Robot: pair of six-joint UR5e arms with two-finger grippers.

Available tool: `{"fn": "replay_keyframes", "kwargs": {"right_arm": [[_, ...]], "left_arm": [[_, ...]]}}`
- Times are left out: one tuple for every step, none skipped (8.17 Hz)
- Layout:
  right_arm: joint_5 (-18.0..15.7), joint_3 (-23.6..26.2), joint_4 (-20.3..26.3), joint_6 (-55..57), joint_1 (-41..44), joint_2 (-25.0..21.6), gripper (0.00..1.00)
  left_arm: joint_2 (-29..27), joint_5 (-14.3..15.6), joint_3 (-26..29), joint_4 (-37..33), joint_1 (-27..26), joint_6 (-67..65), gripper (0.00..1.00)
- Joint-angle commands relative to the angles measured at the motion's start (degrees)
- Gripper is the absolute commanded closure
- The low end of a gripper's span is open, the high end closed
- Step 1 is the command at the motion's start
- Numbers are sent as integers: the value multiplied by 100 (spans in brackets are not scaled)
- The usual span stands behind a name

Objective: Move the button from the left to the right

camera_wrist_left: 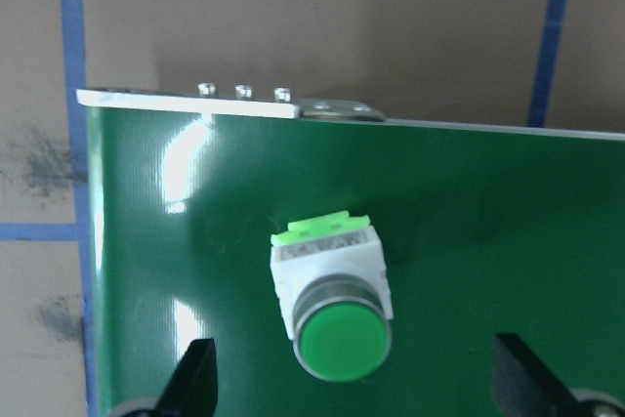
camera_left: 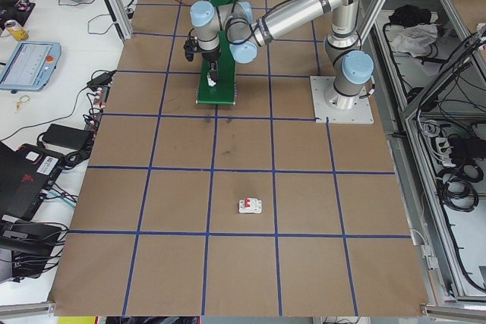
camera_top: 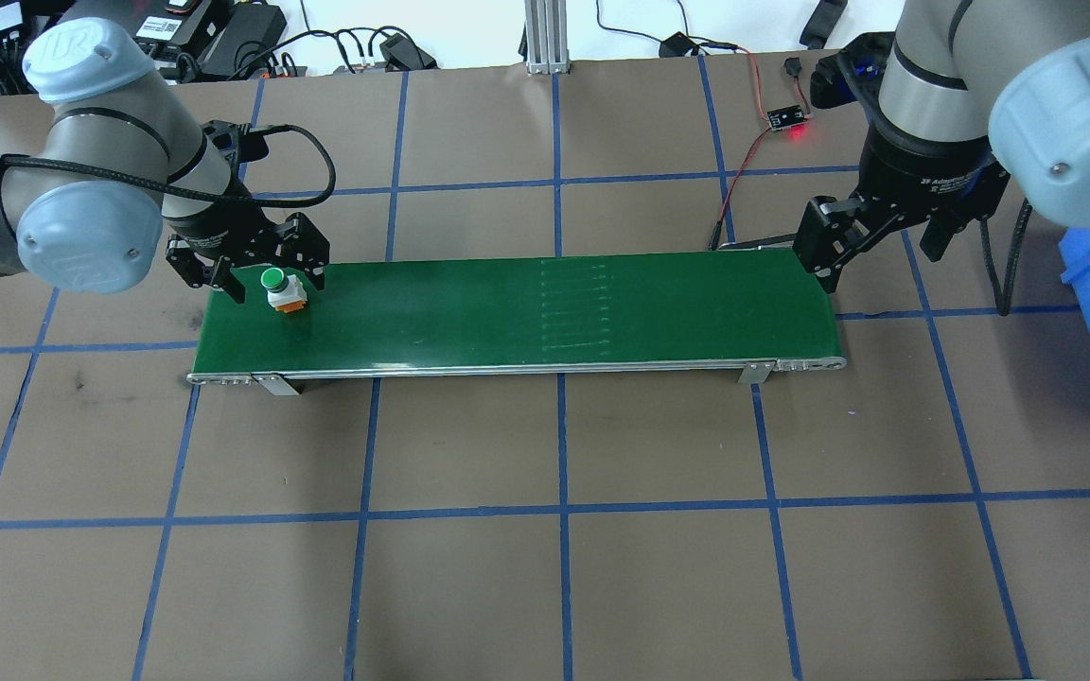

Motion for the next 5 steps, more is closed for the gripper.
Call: {"fn": "replay_keyframes", "kwargs": {"right_arm": [[0, -41, -93, 9, -12, 175, 0], [1, -50, -111, 9, -12, 237, 0], [61, -111, -337, 44, -3, 351, 0], [71, -181, -452, 18, -3, 369, 0], [271, -190, -480, 10, -11, 413, 0]], "left_arm": [[661, 57, 53, -708, -251, -327, 0], [802, 258, 61, -852, -251, -310, 0], [960, 338, 87, -914, -260, -310, 0], [909, 313, 96, -950, -260, -310, 0], [909, 269, 131, -889, -260, -310, 0]]}}
